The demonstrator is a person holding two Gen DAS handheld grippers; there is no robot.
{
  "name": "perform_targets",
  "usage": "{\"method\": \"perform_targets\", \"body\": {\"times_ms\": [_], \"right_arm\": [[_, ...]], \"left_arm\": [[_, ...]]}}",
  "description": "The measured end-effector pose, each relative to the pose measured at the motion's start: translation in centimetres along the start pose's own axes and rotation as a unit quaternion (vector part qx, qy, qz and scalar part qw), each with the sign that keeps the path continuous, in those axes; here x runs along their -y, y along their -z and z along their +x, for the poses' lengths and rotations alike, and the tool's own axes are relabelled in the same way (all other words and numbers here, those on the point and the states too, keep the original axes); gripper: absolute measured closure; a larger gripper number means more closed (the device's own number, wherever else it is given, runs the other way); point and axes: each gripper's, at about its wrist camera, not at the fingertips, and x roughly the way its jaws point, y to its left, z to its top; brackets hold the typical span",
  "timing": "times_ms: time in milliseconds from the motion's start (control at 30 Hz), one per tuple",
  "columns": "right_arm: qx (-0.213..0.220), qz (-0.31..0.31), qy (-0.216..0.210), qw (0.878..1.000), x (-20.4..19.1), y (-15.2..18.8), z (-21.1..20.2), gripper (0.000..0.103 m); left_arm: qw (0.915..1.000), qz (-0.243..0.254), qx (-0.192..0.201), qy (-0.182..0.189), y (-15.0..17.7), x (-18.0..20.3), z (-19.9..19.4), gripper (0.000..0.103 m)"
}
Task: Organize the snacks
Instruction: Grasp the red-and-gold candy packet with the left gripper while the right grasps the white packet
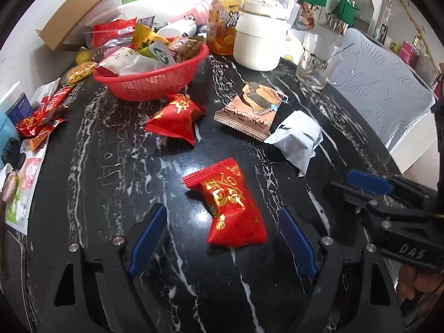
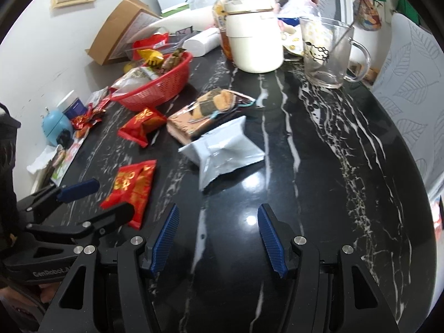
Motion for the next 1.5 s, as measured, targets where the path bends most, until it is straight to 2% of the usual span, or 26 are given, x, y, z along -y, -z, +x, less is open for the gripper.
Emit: {"method": "perform_targets", "body": {"times_ms": [33,100,133,200,267,333,467,567,800,967,1167,1333,1367,1500], "right_arm": [[0.0,0.002,-0.001,1.0,0.1,-0.1,0.1,0.044],[-0.002,0.005,-0.003,1.0,0.5,-0.5,0.3,0.04],[-0.002,0.005,-0.003,1.0,0.6,-0.6,0.4,0.039],[-0.003,0.004,-0.004,1.0,0.7,-1.0,0.7,0.035],[-0.004,0.001,-0.006,1.0,0.6,-1.4,1.0,0.033],[-0.006,0.0,-0.009,1.0,0.6,-1.8,1.3,0.031],[-0.007,-0.009,-0.012,1.0,0.6,-2.9,1.8,0.031],[-0.009,-0.023,-0.013,1.0,0.7,-3.8,2.3,0.026],[-0.024,-0.052,-0.02,0.998,0.6,-5.0,3.9,0.026],[-0.031,-0.075,-0.029,0.996,0.1,-5.5,4.6,0.026],[-0.039,-0.093,-0.032,0.994,-0.4,-5.8,5.5,0.026],[-0.035,-0.117,-0.021,0.992,-0.9,-5.5,5.5,0.039],[-0.033,-0.119,-0.022,0.992,-1.0,-5.4,5.4,0.046],[-0.027,-0.12,-0.013,0.992,-1.0,-5.0,5.1,0.05]], "left_arm": [[1.0,0.002,-0.002,-0.003,0.0,0.1,0.2,0.021],[1.0,0.006,-0.004,-0.005,-0.1,0.1,0.6,0.03],[0.9999,0.006,-0.009,-0.004,-0.1,0.1,0.9,0.04],[0.9999,0.008,-0.009,-0.007,-0.2,0.0,1.0,0.047],[0.9999,0.005,-0.011,-0.001,-0.5,-0.1,1.0,0.062],[0.9999,0.003,-0.011,0.002,-0.7,-0.3,1.1,0.065],[0.9997,-0.011,-0.012,0.017,-1.1,-1.0,1.1,0.067],[0.9998,-0.012,-0.01,0.016,-1.3,-1.1,0.9,0.068],[0.9997,-0.018,-0.007,0.014,-1.5,-1.7,0.7,0.069],[0.999,-0.03,-0.019,0.025,-1.5,-2.4,1.2,0.069],[0.9992,-0.024,-0.02,0.024,-1.7,-2.3,1.6,0.068],[0.9997,-0.007,-0.02,0.009,-1.9,-1.8,1.9,0.066],[0.9998,-0.006,-0.019,0.008,-1.9,-1.7,1.8,0.066],[0.9997,-0.012,-0.014,0.013,-1.9,-1.9,1.9,0.066]]}}
